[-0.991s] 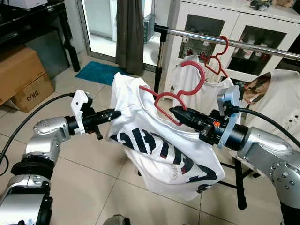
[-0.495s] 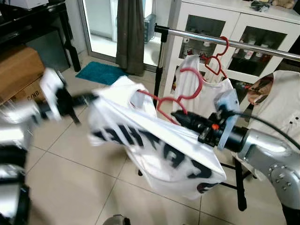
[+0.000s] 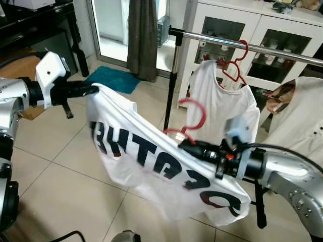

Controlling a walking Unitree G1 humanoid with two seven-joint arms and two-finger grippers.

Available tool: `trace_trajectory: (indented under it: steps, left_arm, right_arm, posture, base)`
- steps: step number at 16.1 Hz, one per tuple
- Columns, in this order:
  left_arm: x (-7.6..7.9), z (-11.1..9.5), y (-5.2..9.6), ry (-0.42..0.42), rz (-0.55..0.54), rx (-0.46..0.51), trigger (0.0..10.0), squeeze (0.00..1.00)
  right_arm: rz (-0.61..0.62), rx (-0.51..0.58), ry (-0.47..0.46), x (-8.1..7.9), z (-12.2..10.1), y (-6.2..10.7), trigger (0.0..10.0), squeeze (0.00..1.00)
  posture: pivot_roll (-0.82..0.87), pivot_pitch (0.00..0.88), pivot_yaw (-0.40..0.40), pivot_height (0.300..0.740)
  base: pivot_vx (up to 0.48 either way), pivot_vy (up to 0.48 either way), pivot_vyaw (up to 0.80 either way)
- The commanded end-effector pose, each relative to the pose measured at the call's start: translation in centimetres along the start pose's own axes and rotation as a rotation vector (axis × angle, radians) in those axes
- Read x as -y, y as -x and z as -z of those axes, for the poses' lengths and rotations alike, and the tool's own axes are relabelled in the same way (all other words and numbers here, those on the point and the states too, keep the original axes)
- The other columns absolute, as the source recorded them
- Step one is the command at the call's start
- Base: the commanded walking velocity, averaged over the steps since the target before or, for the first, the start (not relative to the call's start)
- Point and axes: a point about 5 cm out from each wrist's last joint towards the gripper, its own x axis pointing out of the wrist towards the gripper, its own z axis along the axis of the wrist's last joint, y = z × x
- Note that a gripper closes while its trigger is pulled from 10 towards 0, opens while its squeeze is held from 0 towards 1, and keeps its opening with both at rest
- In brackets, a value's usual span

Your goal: Hang hanger

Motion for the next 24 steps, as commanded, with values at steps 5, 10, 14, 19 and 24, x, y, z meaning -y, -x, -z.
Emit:
trace_trajectory:
  steps: [5,10,14,19,24]
  left_arm:
    - [-0.4,-0.1,-0.3,-0.061,-0.027,-0.041,0.0,0.0]
    - [-2.5,-2.3,0.4,-0.089,-0.169,0.037,0.0,0.0]
    - [-1.8,-2.2,-1.1,-0.095,-0.087,0.023,0.0,0.0]
    - [-1.5,-1.4,-1.5,-0.132,-0.096,-0.033,0.0,0.0]
    - [-2.1,-1.8,-1.1,-0.149,-0.126,-0.024,0.0,0.0]
  right_arm:
    - [0.082,0.117,-0.055,1.4,-1.1,0.7,10.0,0.0]
    - [0.141,-0.358,0.222,2.4,3.5,1.0,10.0,0.0]
    - [0.073,-0.129,0.106,1.4,1.1,0.3,10.0,0.0]
    - [-0.019,0.119,0.019,0.4,-1.5,0.6,10.0,0.0]
    - [0.041,0.082,0.001,1.2,-1.1,0.3,10.0,0.0]
  posture:
    - [-0.06,0.0,-0.022,0.71]
    - [-0.06,0.0,-0.025,0.71]
    - [-0.06,0.0,-0.02,0.71]
    - [-0.07,0.0,-0.017,0.71]
    - [-0.06,0.0,-0.015,0.71]
  base:
    - [0.0,0.0,0.0]
    - [0.0,0.0,0.0]
    - [0.0,0.0,0.0]
    - [0.0,0.0,0.0]
    - [0.0,0.0,0.0]
